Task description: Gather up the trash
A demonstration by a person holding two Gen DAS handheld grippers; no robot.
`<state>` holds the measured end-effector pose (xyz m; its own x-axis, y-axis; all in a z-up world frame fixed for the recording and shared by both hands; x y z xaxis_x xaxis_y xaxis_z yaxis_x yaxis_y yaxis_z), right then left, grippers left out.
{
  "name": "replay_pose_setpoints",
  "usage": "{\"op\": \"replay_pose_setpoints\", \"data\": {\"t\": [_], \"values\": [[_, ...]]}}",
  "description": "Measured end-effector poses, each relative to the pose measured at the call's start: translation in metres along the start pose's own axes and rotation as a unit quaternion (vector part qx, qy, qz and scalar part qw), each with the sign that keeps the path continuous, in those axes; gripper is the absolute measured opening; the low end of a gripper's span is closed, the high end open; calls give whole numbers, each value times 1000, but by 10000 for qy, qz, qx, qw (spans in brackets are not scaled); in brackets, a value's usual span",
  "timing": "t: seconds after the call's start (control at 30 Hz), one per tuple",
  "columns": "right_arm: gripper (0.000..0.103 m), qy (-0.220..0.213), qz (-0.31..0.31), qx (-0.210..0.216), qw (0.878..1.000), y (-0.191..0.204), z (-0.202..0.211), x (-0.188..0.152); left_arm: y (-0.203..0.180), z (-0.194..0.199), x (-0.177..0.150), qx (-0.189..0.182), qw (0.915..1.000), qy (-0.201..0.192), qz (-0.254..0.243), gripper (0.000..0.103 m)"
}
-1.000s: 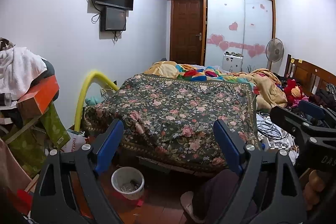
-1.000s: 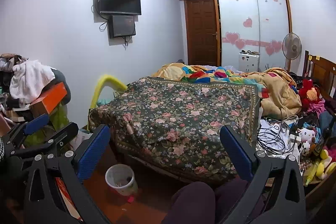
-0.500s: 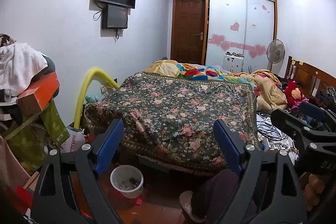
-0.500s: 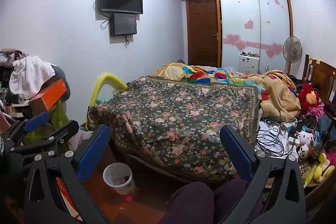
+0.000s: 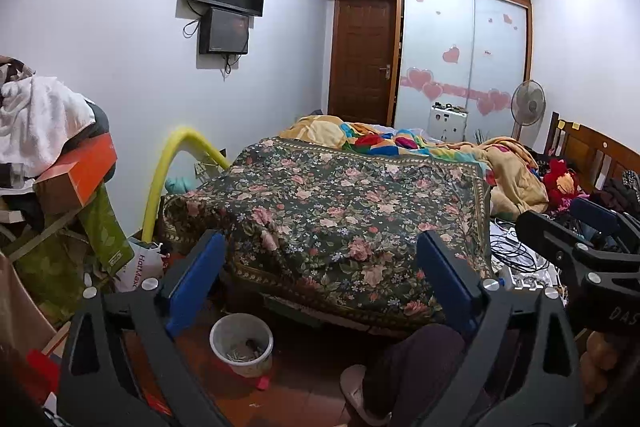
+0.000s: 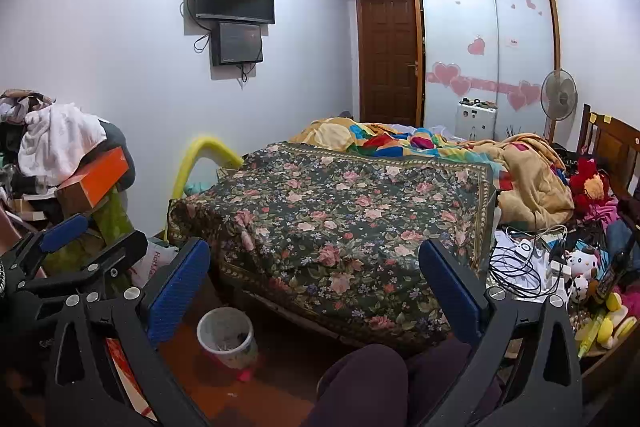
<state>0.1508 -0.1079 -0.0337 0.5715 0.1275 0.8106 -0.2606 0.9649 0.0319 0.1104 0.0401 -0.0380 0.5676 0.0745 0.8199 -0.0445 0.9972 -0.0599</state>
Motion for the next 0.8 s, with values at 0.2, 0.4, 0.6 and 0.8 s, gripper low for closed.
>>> {"op": "replay_pose_setpoints", "data": {"t": [0.2, 0.4, 0.6, 0.8], "values": [[103, 2, 14, 17, 10000, -1, 0, 0, 0, 2, -1, -32, 10000, -21, 22, 98], [103, -3, 38, 29, 10000, -5, 0, 0, -2, 1, -2, -11, 10000, -13, -36, 98], [103, -11, 26, 20, 10000, -5, 0, 0, -2, 0, -3, -39, 10000, 12, 3, 98], [103, 8, 39, 44, 10000, -10, 0, 0, 0, -1, -3, -69, 9999, 29, 84, 99]]}}
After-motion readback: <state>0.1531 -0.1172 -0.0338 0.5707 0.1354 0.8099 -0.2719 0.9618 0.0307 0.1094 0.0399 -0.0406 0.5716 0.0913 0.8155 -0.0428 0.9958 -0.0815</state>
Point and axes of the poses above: each gripper's, at about its wrist camera, not at the fingertips, and z roughly against the way its jaws point, y to its left, x to its top, the point moved 10 cm from there along -z, roughly the way its jaws point, and after that the axes turned 12 degrees about y, right-handed, at the moved point
